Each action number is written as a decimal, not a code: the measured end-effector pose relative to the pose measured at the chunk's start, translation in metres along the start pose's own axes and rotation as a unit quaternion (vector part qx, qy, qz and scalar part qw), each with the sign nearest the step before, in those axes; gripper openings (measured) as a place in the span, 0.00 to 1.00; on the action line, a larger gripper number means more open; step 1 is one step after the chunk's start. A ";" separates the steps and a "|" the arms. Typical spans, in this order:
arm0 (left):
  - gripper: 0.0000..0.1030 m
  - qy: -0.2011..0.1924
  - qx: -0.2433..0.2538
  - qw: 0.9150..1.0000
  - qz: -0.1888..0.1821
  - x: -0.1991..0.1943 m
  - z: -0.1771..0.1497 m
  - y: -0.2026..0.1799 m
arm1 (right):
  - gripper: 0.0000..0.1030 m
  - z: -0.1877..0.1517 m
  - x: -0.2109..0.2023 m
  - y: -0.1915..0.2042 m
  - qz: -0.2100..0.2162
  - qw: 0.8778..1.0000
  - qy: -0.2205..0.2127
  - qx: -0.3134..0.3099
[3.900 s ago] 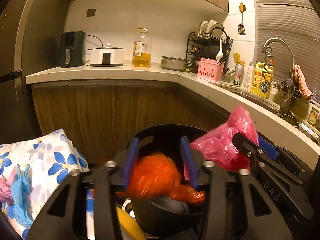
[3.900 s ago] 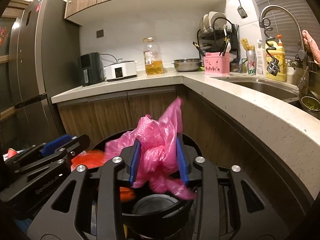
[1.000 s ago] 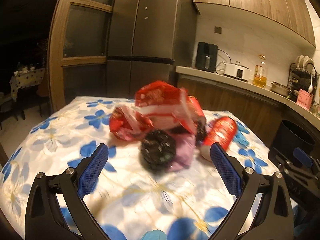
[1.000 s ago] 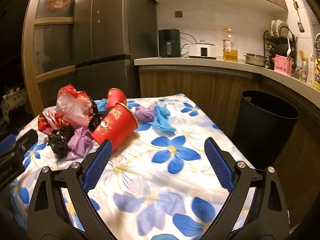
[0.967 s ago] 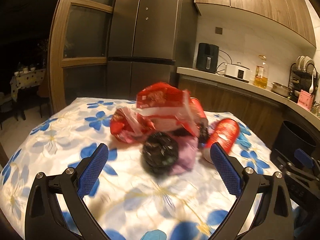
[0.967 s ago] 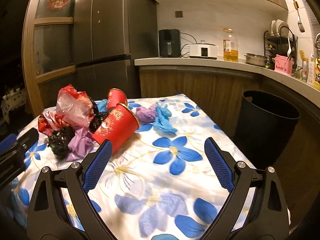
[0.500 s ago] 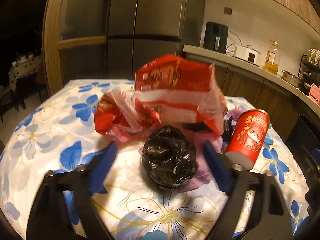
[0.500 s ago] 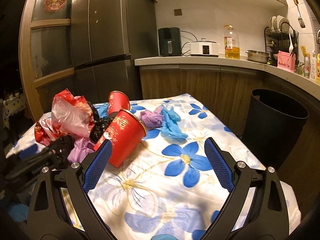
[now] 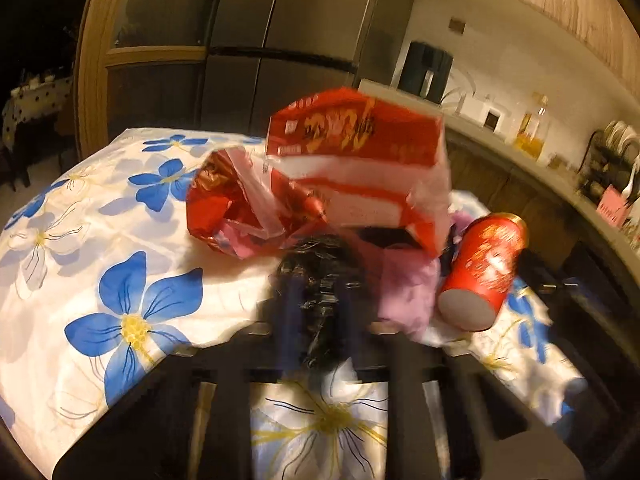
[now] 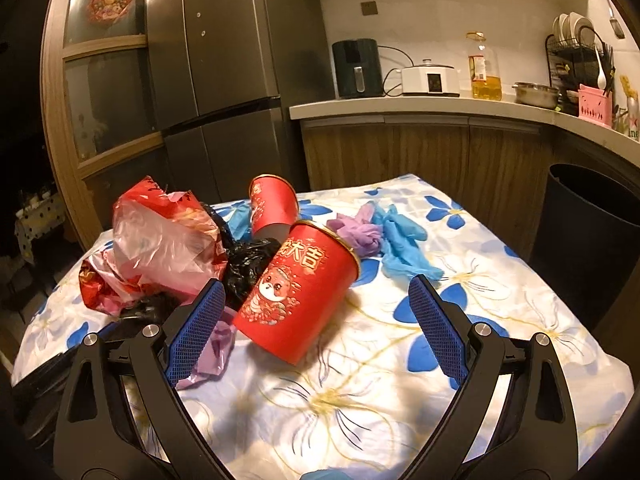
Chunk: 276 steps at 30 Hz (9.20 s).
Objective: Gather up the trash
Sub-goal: 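Grasp the black plastic bag with the left tool while the right tool grasps the red paper cup, then carry the black bag and red cup over the bin and lower them inside, then open both tools to release the bag and cup into the bin, then move both open tools back toward the remaining trash on the table, then grasp the red printed plastic bag with the left tool while the right tool grasps the pink glove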
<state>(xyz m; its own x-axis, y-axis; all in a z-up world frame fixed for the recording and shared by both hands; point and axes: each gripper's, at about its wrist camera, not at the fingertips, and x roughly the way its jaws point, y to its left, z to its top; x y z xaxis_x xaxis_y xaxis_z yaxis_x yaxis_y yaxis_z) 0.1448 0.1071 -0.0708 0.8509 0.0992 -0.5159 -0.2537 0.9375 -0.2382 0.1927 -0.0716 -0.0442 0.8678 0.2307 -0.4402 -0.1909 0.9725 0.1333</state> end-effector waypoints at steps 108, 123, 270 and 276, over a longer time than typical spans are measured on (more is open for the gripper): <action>0.10 -0.027 0.199 0.937 -0.287 0.043 -0.008 -0.430 | 0.45 0.071 -0.086 -0.352 -0.197 0.971 -0.113 0.070; 0.11 -0.007 0.194 0.935 -0.298 0.071 -0.012 -0.438 | 0.47 0.075 -0.061 -0.369 -0.188 0.974 -0.101 0.075; 0.77 -0.008 -0.037 0.996 0.075 0.020 0.052 0.053 | 0.03 -0.031 -0.032 0.017 0.093 0.993 0.031 -0.072; 0.43 0.024 -0.063 0.997 0.046 0.035 0.047 0.066 | 0.03 -0.031 -0.039 0.009 0.093 0.993 0.029 -0.068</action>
<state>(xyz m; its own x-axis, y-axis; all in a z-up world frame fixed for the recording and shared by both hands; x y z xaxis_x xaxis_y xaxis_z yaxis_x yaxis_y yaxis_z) 0.1796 0.1878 -0.0655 0.7989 0.1641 -0.5786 -0.3878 0.8759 -0.2872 0.1428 -0.0706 -0.0529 0.7842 0.4052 -0.4700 -0.4097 0.9069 0.0984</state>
